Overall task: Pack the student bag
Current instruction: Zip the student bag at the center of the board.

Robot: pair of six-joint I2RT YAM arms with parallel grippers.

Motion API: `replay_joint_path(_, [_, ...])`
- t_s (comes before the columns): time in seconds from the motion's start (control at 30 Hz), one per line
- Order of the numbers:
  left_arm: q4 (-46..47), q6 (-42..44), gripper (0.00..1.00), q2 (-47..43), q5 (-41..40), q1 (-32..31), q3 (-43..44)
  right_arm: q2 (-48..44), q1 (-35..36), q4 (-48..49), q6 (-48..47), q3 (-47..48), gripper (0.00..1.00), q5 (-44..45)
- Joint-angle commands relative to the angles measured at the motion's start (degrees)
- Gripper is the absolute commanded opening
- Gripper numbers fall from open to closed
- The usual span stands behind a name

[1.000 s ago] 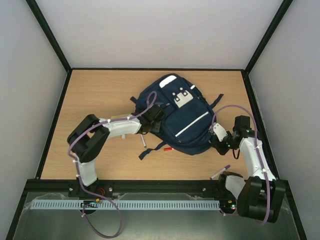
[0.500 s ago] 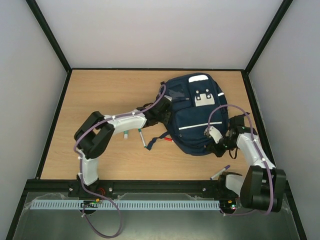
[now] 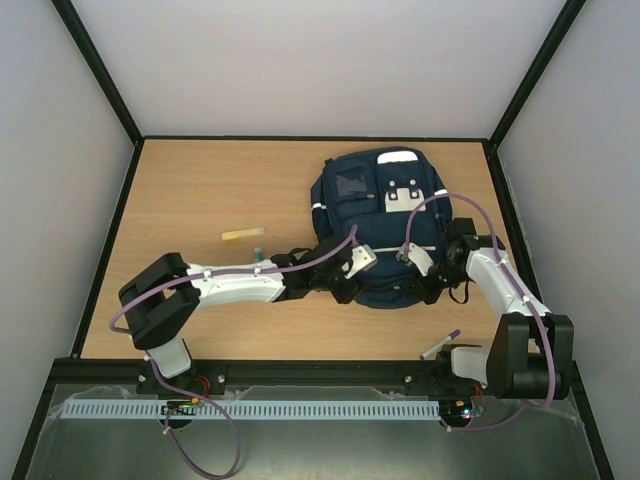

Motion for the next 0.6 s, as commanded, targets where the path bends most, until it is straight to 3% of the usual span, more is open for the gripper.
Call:
replay_joint_path(0.0, [5.71, 3.03, 0.6, 3.31, 10.36, 0.35, 0.14, 0.36, 0.58, -5.87, 0.26, 2.02, 0.01, -4.21])
replay_joint_path(0.27, [6.51, 4.3, 0.56, 10.58, 18.35, 0.2, 6.56, -0.61, 0.53, -6.04, 1.19, 1.07, 0.01, -3.21])
replay_joint_path(0.37, [7.05, 4.02, 0.5, 12.13, 18.49, 0.21, 7.11, -0.6, 0.58, -6.57, 1.21, 1.26, 0.01, -3.25])
replay_joint_path(0.57, [6.85, 2.6, 0.27, 14.06, 15.98, 0.25, 7.56, 0.96, 0.58, -7.44, 2.04, 2.55, 0.01, -2.25])
